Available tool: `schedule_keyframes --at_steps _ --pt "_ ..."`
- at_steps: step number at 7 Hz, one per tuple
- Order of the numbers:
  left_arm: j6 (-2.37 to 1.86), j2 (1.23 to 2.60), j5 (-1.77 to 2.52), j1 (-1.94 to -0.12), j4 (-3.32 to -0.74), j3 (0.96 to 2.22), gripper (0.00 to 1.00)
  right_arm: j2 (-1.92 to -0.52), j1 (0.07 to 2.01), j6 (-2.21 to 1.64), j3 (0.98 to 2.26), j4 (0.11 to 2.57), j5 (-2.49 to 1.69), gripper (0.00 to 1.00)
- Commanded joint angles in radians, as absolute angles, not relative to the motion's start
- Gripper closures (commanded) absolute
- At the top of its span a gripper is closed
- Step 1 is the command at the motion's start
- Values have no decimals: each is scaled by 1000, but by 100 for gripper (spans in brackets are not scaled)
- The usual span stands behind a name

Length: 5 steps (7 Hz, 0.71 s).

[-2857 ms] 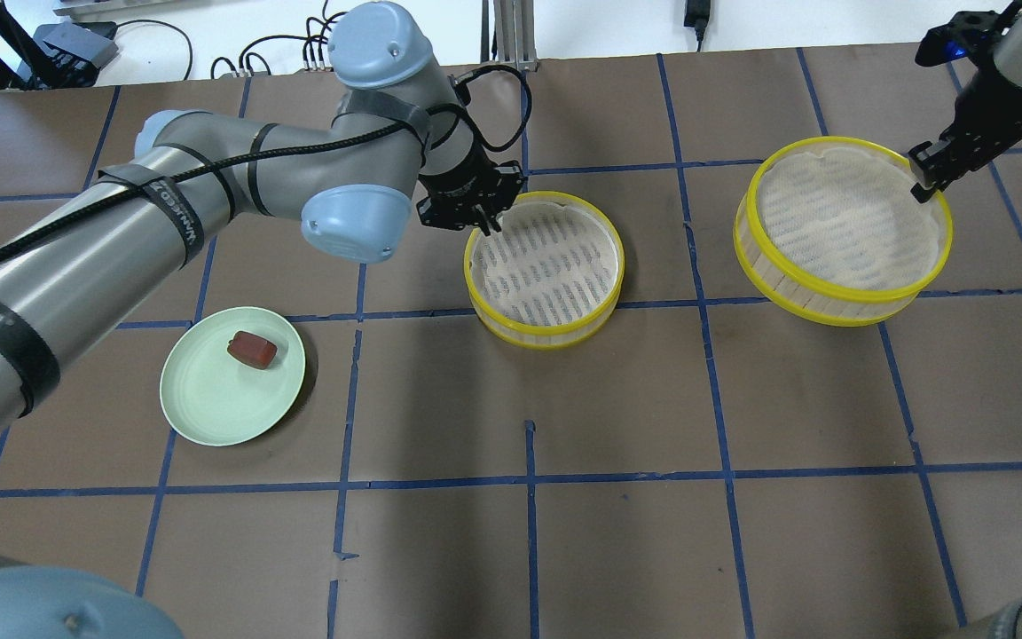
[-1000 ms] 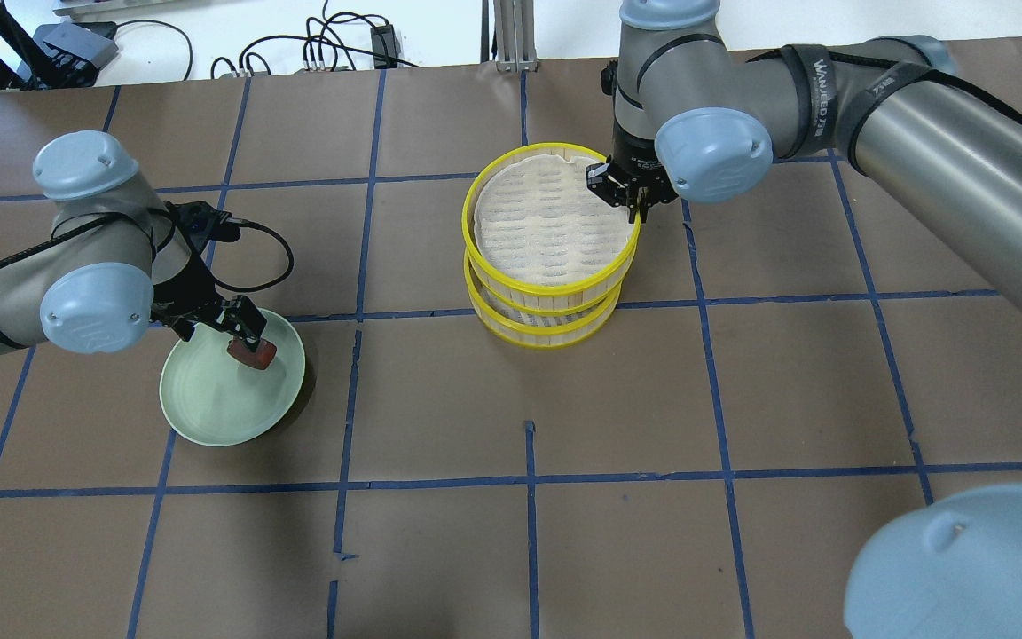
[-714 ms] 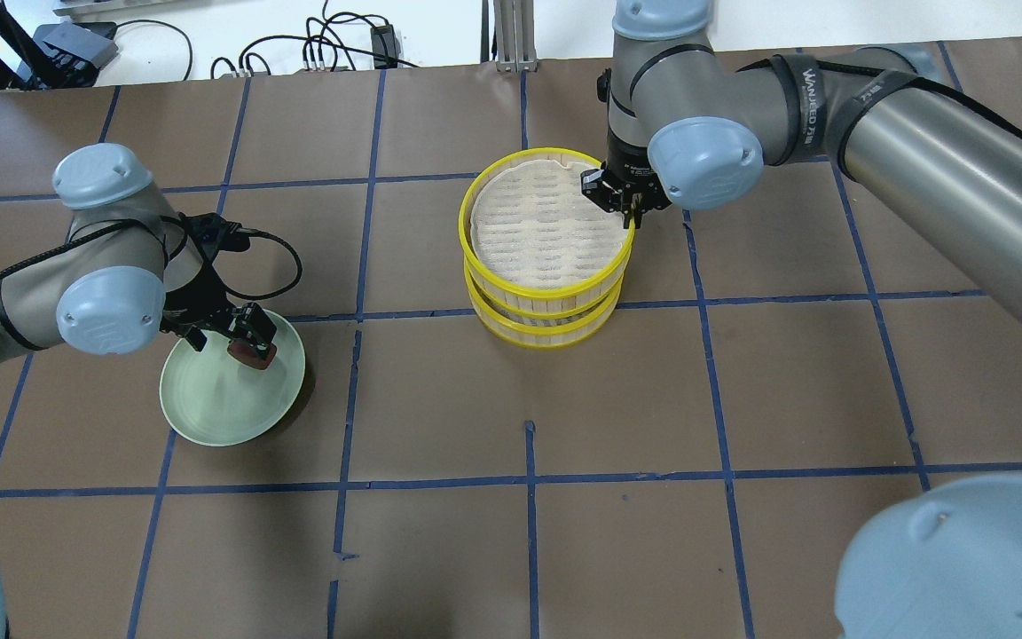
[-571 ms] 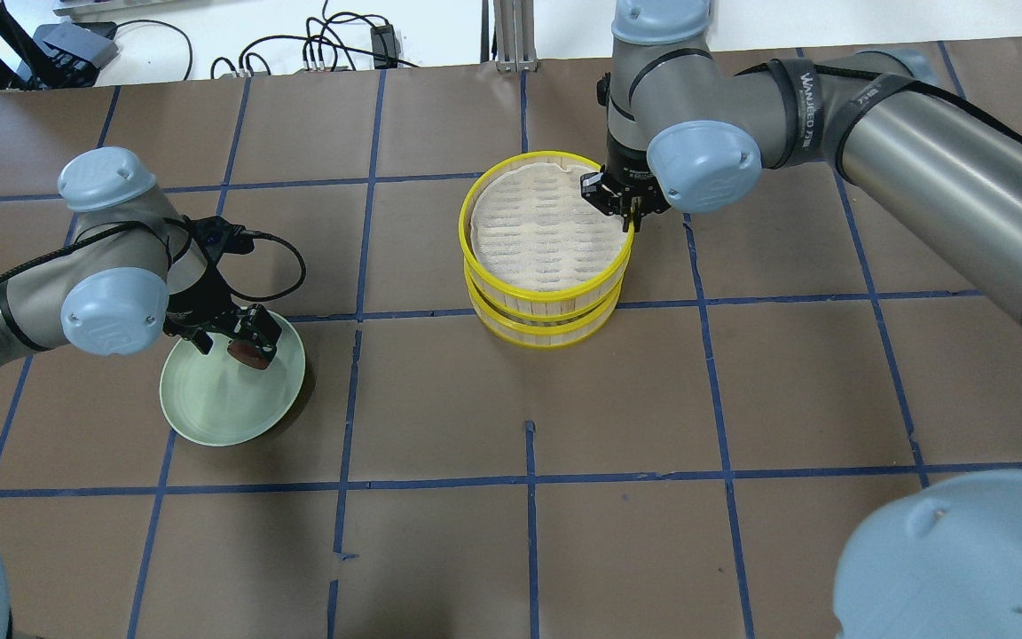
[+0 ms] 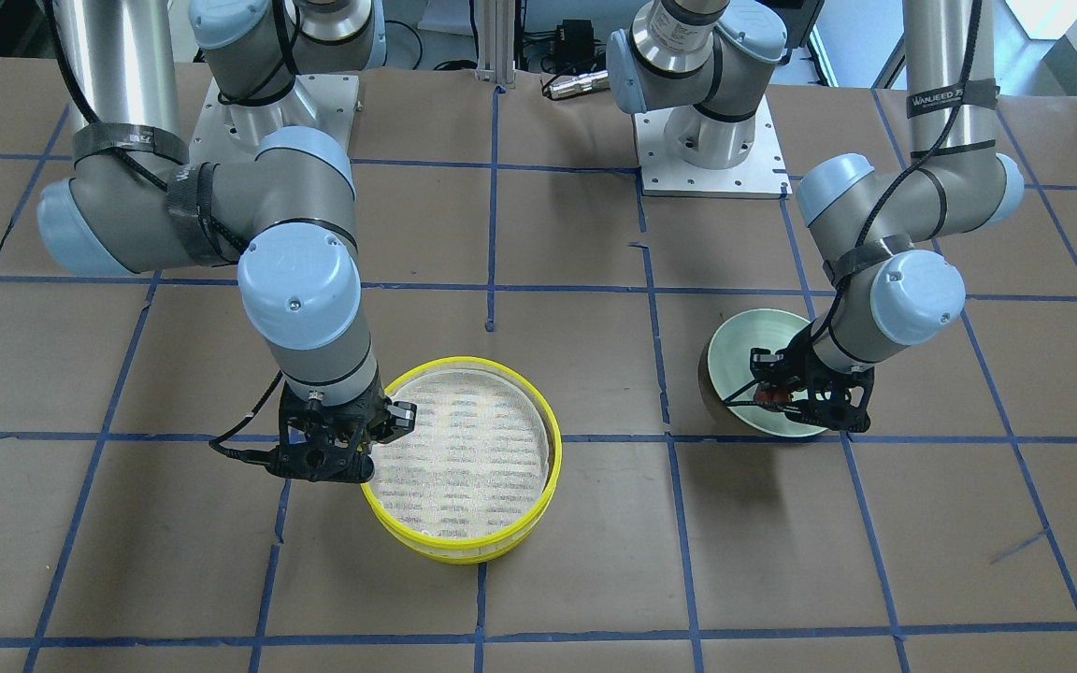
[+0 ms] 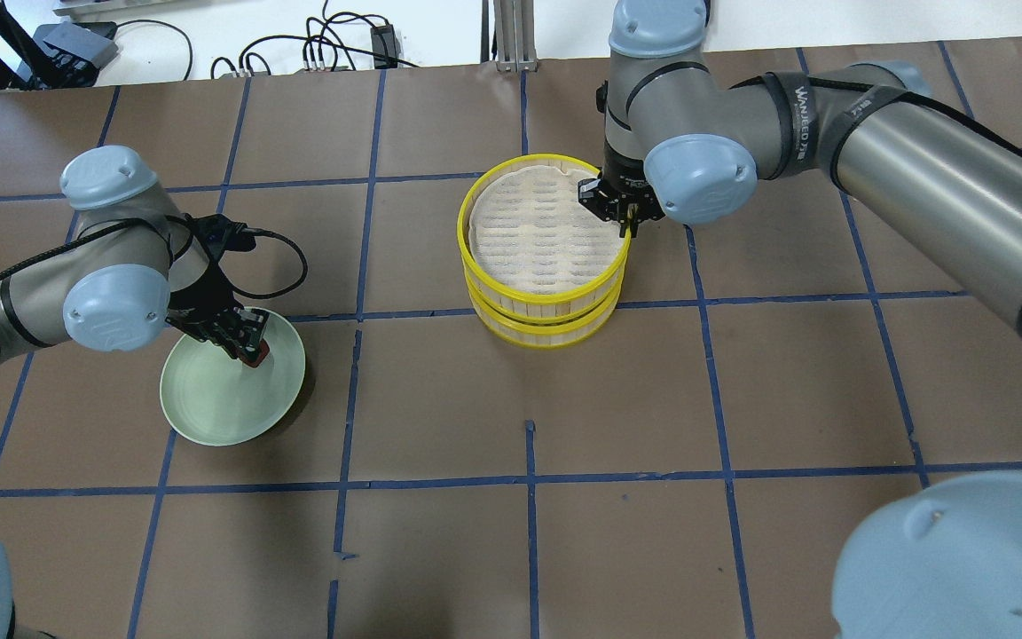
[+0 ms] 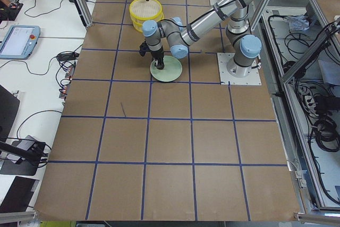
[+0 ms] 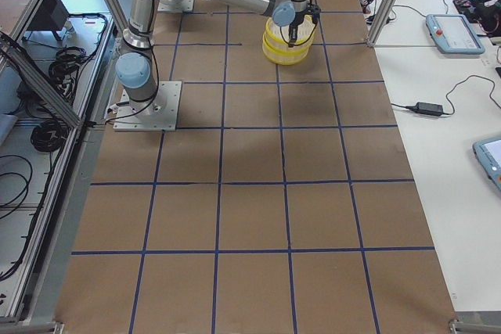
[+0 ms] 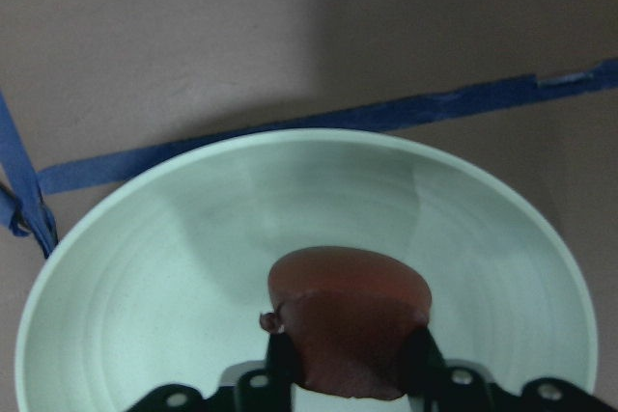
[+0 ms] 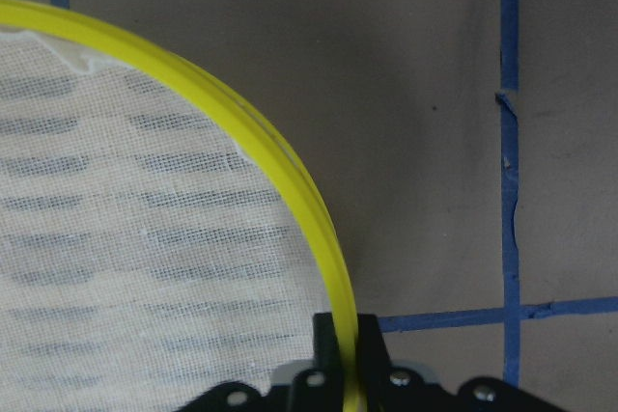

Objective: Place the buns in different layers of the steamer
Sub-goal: 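Grasp brown bun on green plate with left gripper and lift it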

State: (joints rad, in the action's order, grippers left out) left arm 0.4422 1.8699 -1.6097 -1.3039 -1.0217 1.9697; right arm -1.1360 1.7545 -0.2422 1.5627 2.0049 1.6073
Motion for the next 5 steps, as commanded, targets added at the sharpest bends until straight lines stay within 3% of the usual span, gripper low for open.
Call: schedule_keyframes --at_steps 1,3,5 --pt "445 1762 -1608 -1325 -1069 1912 98 -1140 1755 -250 1571 2002 1606 92" --pt "405 1653 -1556 -1400 -1220 1847 98 -1141 1755 -252 1571 1997 1609 92" --pt "280 1646 -1508 -1475 -1276 1766 98 -1146 1756 -262 1574 1993 1605 86"
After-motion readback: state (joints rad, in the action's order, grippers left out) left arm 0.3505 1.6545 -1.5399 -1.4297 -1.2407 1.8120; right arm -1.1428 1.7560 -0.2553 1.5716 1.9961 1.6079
